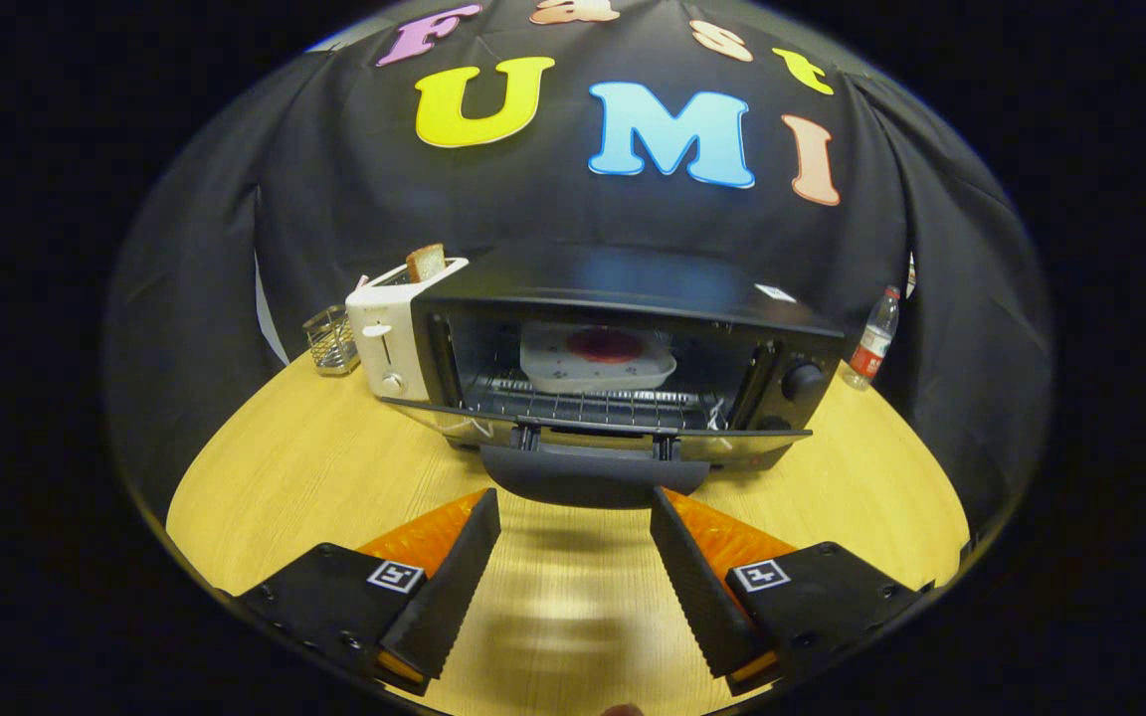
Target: Open the toaster oven, put the food inside, and close the toaster oven door.
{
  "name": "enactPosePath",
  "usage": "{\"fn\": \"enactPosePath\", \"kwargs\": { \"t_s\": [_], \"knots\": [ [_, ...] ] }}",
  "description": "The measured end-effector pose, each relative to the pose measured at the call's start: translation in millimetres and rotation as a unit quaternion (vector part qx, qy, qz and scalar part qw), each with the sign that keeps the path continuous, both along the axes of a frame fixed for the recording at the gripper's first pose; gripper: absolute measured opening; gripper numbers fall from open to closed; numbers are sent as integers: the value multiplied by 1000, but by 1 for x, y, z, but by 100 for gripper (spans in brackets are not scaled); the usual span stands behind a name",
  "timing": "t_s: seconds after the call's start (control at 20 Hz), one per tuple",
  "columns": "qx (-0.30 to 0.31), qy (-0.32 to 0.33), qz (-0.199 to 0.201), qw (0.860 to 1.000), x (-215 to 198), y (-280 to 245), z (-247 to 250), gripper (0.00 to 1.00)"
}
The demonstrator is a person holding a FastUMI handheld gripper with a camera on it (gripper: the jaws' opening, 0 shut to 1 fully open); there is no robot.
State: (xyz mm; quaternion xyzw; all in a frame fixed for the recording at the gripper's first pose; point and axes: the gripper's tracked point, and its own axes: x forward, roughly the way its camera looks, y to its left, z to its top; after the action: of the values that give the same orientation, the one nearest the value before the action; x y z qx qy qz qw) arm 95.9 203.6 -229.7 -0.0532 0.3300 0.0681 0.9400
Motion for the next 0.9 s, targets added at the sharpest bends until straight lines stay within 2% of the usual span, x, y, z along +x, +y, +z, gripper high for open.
{"fn": "enactPosePath", "kwargs": {
  "t_s": [0.2, 0.35, 0.6, 0.9],
  "knots": [
    [9, -51, 14, 999, 27, 5, 37, 97],
    [18, -90, 23, 995, 32, 4, 64, 97],
    [39, -149, 27, 988, 3, -16, 118, 97],
    [42, -214, 9, 976, -41, -71, 182, 97]
  ]
}}
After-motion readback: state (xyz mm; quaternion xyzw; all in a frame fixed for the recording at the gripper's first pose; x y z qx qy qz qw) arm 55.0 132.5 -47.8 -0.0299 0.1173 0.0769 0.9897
